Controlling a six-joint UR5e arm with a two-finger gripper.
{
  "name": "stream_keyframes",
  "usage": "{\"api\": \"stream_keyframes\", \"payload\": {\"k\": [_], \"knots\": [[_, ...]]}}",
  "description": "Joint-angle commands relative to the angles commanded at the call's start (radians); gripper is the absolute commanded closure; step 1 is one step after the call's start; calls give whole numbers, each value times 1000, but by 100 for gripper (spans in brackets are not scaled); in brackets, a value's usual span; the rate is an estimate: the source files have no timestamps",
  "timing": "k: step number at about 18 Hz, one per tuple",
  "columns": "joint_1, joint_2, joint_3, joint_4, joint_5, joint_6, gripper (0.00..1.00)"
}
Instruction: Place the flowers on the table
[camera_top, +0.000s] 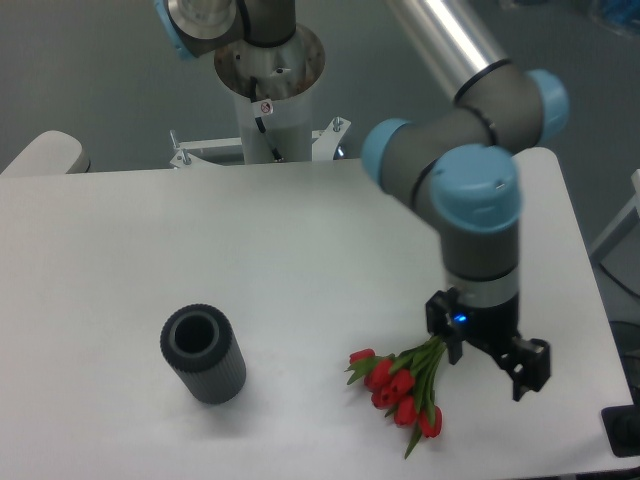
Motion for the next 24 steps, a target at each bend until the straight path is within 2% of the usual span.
{"api": "stream_keyframes", "payload": {"k": [5, 8, 16, 24], "knots": [[83, 8, 8, -25, -136, 100, 5], [115, 8, 6, -43, -147, 170, 5], [127, 20, -31, -40, -144, 232, 2], [126, 21, -34, -37, -141, 232, 1]]}}
